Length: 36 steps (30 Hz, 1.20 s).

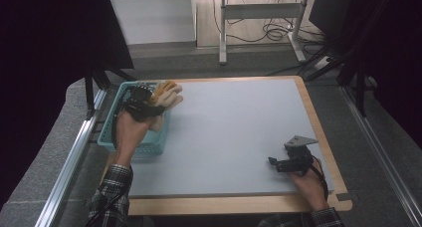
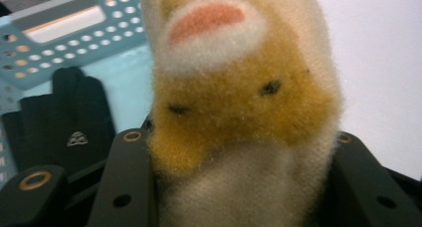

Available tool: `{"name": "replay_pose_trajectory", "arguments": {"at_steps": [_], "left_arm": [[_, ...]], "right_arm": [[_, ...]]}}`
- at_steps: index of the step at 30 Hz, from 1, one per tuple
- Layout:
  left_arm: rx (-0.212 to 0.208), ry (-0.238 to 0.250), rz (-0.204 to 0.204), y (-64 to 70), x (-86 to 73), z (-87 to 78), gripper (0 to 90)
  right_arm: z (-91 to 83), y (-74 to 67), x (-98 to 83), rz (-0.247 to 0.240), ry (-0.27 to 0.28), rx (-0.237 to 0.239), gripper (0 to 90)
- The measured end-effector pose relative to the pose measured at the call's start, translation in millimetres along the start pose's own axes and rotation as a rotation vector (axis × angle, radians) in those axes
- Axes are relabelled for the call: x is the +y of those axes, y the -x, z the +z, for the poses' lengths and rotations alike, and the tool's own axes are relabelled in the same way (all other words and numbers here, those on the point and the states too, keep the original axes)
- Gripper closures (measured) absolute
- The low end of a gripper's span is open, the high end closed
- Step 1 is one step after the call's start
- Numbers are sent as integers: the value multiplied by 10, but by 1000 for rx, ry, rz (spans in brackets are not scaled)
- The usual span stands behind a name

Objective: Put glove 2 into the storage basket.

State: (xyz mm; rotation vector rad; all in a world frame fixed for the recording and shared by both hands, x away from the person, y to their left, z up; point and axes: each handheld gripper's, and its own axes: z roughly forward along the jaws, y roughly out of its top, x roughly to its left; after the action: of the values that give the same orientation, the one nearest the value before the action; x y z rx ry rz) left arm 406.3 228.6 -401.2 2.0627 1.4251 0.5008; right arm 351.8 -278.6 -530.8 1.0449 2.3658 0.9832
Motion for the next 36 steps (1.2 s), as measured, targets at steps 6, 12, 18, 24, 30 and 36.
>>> {"name": "replay_pose_trajectory", "arguments": {"at_steps": [6, 12, 18, 24, 30, 36], "left_arm": [[26, 1, -39, -158, -29, -34, 531], [47, 0, -79, -297, -82, -29, 530], [70, -7, -108, -420, -139, 4, 528], [81, -6, -131, -512, -181, 47, 526], [85, -18, -151, -556, -206, 146, 522], [84, -34, -152, -549, -197, 308, 516]], "right_arm": [[0, 0, 0, 0, 0, 0, 140], [0, 0, 0, 1, 0, 0, 140], [0, 0, 0, 1, 0, 0, 140], [0, -1, 0, 2, 0, 0, 140], [0, 0, 0, 2, 0, 0, 141], [0, -1, 0, 2, 0, 0, 140]]}}
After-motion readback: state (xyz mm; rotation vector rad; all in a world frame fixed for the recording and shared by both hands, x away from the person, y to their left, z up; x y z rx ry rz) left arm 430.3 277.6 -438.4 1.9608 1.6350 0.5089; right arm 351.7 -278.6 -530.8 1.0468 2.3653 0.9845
